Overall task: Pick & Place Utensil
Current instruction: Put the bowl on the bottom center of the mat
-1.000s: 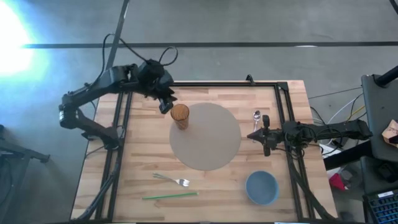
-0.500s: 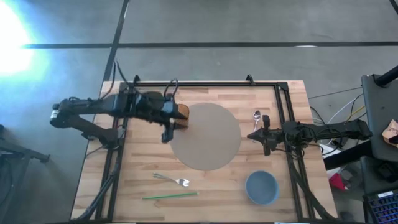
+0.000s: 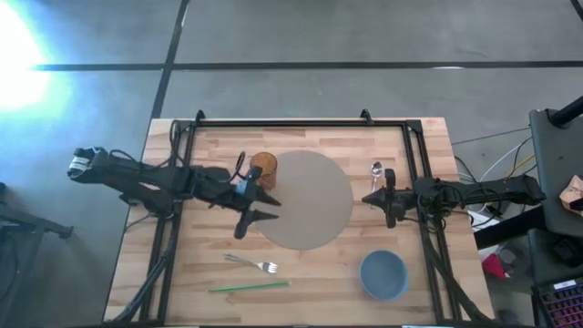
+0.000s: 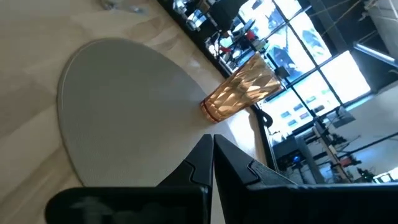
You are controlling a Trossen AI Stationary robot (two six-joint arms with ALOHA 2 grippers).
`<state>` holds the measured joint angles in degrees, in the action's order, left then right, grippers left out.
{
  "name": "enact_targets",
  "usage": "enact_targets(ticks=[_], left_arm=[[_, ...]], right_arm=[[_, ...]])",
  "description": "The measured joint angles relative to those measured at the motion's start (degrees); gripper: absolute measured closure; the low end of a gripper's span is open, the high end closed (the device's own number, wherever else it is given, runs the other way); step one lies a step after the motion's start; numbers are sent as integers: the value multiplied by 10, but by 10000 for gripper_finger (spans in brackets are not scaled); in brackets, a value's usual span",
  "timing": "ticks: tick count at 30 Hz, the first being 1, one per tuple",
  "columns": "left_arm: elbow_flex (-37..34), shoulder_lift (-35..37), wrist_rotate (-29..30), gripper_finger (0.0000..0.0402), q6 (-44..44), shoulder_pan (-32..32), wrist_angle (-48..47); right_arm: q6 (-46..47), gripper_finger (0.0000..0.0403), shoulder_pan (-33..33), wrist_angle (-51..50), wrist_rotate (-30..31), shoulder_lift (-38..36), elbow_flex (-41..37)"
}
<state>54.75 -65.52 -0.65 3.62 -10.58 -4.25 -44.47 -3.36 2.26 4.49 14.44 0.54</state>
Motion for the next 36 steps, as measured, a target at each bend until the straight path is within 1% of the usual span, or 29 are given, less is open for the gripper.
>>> enact_targets(ticks=[2, 4, 9, 13, 15, 18, 20, 24, 31, 34, 36], left_arm=[[-26, 0, 0, 250, -7, -10, 33], [-52, 0, 0, 250, -13, -18, 69], [-101, 2, 0, 250, -21, -32, 134], [-112, 3, 0, 250, -21, -42, 137], [-112, 2, 0, 250, -23, -48, 137], [-112, 3, -1, 250, -32, -58, 138], [-112, 3, -2, 250, -34, -63, 138], [-120, 3, -3, 250, -34, -68, 143], [-129, 3, -2, 250, -34, -68, 160], [-129, 3, -2, 250, -39, -68, 164], [-129, 3, -2, 250, -49, -68, 163]], right_arm=[[25, 394, 0, 8, -3, -1, 0], [80, 394, 0, 27, -12, -1, 0], [291, 394, 0, 131, -19, -1, 0], [443, 394, 0, 226, -19, -1, 0], [495, 394, 0, 267, -19, -1, 0], [550, 394, 0, 316, -19, -1, 0], [567, 394, 0, 347, -19, -1, 0], [555, 394, 0, 409, -17, -1, 0], [435, 394, 0, 524, -15, -1, 1], [430, 394, 0, 533, -15, -1, 20], [458, 394, 0, 523, -15, 0, 43]])
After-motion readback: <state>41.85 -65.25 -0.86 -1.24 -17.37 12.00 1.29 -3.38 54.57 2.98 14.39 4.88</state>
